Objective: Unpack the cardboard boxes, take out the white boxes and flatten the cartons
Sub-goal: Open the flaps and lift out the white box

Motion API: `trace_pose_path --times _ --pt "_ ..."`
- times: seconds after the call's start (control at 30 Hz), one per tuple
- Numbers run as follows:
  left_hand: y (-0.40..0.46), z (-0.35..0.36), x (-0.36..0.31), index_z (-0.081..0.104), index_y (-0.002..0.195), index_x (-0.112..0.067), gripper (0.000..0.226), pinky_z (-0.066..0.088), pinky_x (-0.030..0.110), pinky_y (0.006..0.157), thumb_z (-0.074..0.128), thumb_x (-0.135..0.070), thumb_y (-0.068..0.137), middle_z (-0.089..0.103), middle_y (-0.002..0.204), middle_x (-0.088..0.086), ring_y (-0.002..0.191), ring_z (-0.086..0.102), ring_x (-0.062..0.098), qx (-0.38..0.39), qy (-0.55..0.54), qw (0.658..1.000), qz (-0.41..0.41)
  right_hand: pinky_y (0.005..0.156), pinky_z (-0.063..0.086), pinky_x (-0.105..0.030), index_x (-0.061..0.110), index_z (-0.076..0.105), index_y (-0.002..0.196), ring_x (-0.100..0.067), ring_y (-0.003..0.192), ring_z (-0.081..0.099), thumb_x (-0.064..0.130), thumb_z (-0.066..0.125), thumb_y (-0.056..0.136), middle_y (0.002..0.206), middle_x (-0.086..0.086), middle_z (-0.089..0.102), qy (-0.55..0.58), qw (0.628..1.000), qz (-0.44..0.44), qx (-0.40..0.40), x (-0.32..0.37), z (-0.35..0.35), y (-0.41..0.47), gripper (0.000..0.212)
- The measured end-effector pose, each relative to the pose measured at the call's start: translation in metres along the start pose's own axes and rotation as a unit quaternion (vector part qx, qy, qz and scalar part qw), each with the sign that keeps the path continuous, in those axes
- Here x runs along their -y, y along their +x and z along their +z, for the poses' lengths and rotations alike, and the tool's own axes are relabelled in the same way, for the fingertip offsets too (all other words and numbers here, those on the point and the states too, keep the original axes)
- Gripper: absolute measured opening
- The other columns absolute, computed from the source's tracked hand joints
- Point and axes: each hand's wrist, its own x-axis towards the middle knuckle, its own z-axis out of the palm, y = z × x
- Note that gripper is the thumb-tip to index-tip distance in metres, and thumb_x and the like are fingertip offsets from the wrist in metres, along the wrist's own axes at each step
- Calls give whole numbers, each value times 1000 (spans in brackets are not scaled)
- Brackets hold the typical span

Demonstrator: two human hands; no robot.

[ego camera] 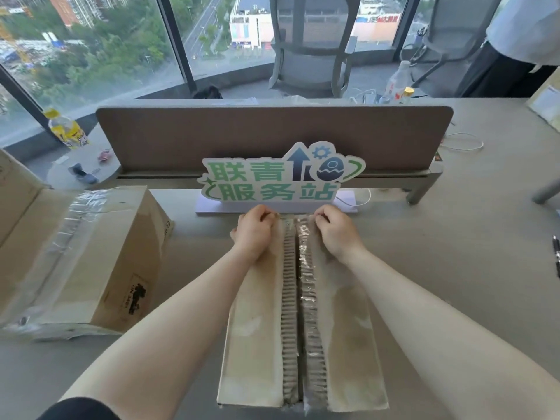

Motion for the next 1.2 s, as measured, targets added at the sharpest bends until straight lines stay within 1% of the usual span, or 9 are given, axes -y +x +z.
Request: trace_pose_path --times 0.2,0.37,0.5,0.57,0.67,0.8,0.97,1.07,1.2 --pt "-4 -43 -13 63 81 -18 38 40 32 81 39 -34 105 66 92 4 85 55 16 74 -243 966 -40 90 43 -34 -5 58 84 -26 92 59 15 40 102 93 -17 64 159 986 56 -12 5 -37 2 33" --pt "-15 -105 -16 68 95 -11 64 41 34 86 43 -69 83 64 124 5 109 57 18 148 -229 961 -53 72 38 -34 17 64 83 -22 75 49 69 47 83 88 -13 54 176 978 92 70 8 -101 -7 55" --pt "-23 -135 -7 50 135 -19 50 48 31 83 67 -25 88 58 127 7 100 59 15 178 -91 980 -15 70 44 -27 30 59 110 -9 88 60 39 68 88 98 8 63 44 988 102 108 -8 -138 -18 26" --pt "-30 -139 1 38 145 -25 60 50 23 77 61 -9 92 55 135 1 100 58 9 121 -27 992 8 83 53 -34 22 54 129 -16 102 64 22 72 87 116 3 66 22 989 120 82 -23 -145 -24 46" --pt "-35 -142 28 22 155 -34 78 44 35 101 62 -17 90 29 159 -2 129 47 19 9 214 975 61 104 44 -42 24 37 148 -24 126 53 27 75 81 143 -1 51 -89 988 121 17 -40 -143 -40 77" --pt "-52 -118 54 43 146 -32 54 20 47 119 56 -39 94 31 159 0 146 25 27 18 443 890 103 110 35 -39 15 37 149 -31 138 37 25 66 89 154 -9 37 -296 951 85 -22 -53 -118 -70 67" --pt "-88 -65 68 24 156 -20 82 29 33 114 55 -60 91 35 157 -1 142 37 21 118 149 981 -45 101 37 -30 8 58 133 -24 128 51 45 51 99 138 -6 57 -115 980 151 67 -58 -65 -105 51" --pt "-102 -43 79 20 157 -25 96 29 30 115 63 -62 80 43 152 -5 140 40 17 142 -9 986 -81 93 37 -25 21 64 118 -13 117 56 53 57 91 123 10 63 56 981 164 93 -54 -37 -122 42" --pt "-105 -39 92 32 151 -36 100 35 36 115 69 -70 65 53 140 -16 132 49 11 158 -67 982 -77 85 43 -24 29 66 109 -11 110 61 43 66 90 110 15 68 66 984 143 82 -59 -30 -126 23"
